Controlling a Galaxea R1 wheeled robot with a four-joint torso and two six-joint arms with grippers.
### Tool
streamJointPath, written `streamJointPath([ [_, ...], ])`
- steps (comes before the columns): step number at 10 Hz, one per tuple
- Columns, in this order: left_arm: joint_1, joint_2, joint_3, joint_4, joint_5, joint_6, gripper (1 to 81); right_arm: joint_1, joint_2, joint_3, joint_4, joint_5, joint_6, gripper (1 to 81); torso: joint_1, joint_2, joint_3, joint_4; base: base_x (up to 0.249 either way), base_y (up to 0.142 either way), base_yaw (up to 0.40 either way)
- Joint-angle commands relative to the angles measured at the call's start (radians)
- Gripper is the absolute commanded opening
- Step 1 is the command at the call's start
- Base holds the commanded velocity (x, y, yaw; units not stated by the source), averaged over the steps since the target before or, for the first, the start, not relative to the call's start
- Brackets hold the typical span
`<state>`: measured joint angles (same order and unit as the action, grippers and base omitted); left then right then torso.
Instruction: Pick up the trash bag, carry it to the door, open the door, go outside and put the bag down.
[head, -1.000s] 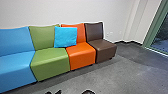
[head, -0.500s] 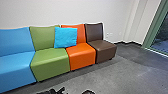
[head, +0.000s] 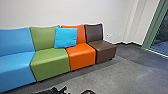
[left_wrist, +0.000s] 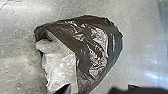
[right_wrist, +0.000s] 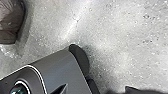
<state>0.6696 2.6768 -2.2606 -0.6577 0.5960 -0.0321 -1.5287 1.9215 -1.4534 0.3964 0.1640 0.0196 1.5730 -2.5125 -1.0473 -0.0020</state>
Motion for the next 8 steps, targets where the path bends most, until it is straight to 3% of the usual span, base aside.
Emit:
streamJointPath([
  [1, -0.138, 0.006, 0.004, -0.026, 0.064, -0.005, 81.1, 0.037, -0.074, 0.018, 0.012, -0.061, 0.002, 81.1, 0.000, 0.000, -0.091, -0.022, 0.000, 0.000, 0.000],
  [2, -0.140, 0.012, 0.000, -0.026, 0.064, -0.005, 81.1, 0.035, -0.074, 0.016, 0.012, -0.060, 0.002, 81.1, 0.001, -0.001, -0.118, -0.026, 0.000, 0.000, 0.000],
  [3, -0.144, 0.012, -0.002, -0.031, 0.064, -0.005, 81.1, 0.037, -0.072, 0.015, 0.012, -0.060, 0.002, 81.1, 0.002, -0.001, -0.060, -0.010, 0.000, 0.000, 0.000],
  [4, -0.155, 0.011, -0.002, -0.034, 0.065, -0.005, 81.1, 0.041, -0.069, 0.015, 0.013, -0.063, 0.002, 81.1, 0.002, -0.001, -0.092, -0.013, 0.000, 0.000, 0.000],
  [8, -0.152, 0.045, -0.002, -0.039, 0.099, -0.005, 81.1, 0.054, -0.063, 0.009, 0.021, -0.067, 0.002, 81.1, 0.003, -0.001, -0.110, -0.014, 0.000, 0.000, 0.000],
])
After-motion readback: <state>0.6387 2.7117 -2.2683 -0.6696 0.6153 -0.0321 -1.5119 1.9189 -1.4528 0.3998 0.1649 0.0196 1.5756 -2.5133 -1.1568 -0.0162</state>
